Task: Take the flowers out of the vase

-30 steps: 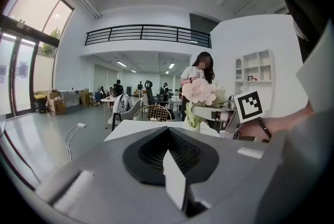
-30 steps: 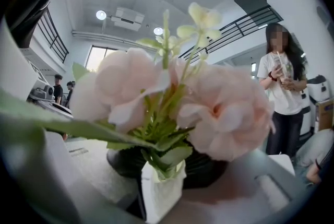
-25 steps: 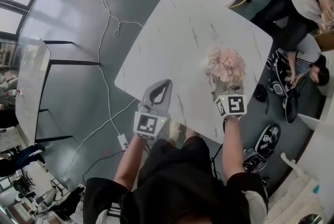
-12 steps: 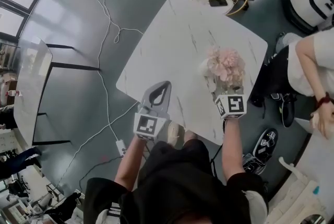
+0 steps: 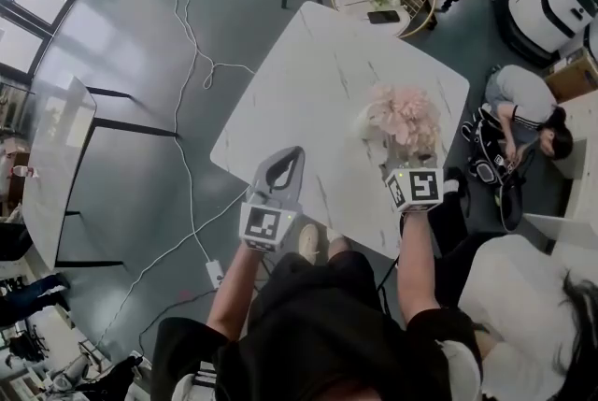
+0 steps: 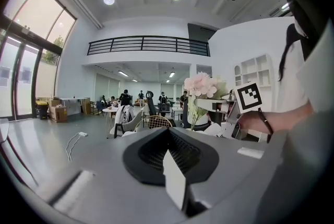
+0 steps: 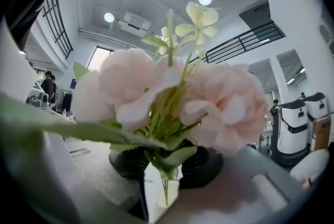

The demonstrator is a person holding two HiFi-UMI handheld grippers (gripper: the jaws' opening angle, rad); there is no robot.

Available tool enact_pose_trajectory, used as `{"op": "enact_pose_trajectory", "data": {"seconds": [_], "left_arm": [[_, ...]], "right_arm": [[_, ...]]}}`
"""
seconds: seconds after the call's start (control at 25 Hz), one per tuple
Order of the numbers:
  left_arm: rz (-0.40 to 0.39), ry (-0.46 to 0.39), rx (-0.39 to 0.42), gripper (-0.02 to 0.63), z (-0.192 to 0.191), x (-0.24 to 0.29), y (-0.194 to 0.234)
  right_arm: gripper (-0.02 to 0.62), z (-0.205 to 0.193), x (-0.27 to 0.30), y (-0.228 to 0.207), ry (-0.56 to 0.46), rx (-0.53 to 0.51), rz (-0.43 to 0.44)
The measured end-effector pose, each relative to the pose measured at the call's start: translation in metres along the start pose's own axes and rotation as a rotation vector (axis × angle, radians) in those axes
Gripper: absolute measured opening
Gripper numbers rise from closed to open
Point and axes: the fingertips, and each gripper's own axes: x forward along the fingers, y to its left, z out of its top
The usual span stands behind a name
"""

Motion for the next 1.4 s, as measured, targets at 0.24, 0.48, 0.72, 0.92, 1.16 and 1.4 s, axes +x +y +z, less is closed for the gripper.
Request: {"op": "enact_pose_trajectory", "data": {"seconds": [0.24,0.48,0.72,0.92,1.16,1.4], "left_arm": [[-0.003,-0.012,0.002,0.008,0.006,-0.017,-0.003],[0.001,-0.028,0.003,0.008,0.011,-0.03,-0.003],[-0.007,-0.044,0.004,0.008,0.016,-0.041,-0.008],[-0.022,-0.058,0.007,0.008,0.021,-0.048,-0.014],[-0.045,-0.072,0.011,0.008,0.026,-0.055,-0.023],[-0.075,-0.09,0.02,0.008,0.032,-0.062,-0.034]], "right_arm": [[0.123,0.024,-0.011,0.004,-0.028,-0.008,-0.019],[0.123,0.042,-0.02,0.011,-0.057,-0.018,-0.025],[0.123,0.059,-0.037,0.022,-0.08,-0.034,-0.027],[0.123,0.074,-0.053,0.026,-0.106,-0.039,-0.042],[0.123,0.085,-0.071,0.031,-0.117,-0.049,-0.06],[0.123,0.081,-0.094,0.036,-0.089,-0.074,-0.09]]}}
